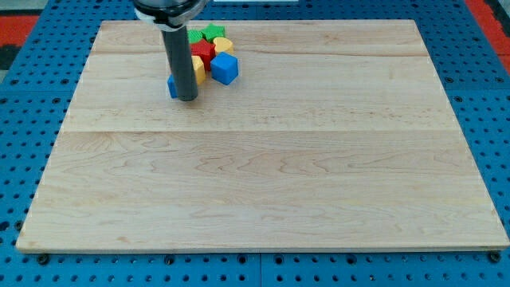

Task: Nudge the blue triangle into yellow hexagon and red circle

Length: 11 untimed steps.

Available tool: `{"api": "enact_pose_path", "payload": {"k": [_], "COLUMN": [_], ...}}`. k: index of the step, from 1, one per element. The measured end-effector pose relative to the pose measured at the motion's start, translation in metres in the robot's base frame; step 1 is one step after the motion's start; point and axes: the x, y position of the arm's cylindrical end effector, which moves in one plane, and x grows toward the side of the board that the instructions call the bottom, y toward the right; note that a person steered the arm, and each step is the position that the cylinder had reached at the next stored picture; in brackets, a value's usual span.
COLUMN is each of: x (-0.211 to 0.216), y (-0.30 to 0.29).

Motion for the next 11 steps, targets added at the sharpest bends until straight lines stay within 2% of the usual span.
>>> {"api": "enact_pose_path", "payload": {"k": [2,4,6,8,11], "x": [-0.012,-0.026,-0.040,-0.043,-0.060], "y": [-0.023,-0.084,-0.061,-0.090,-0.046]}}
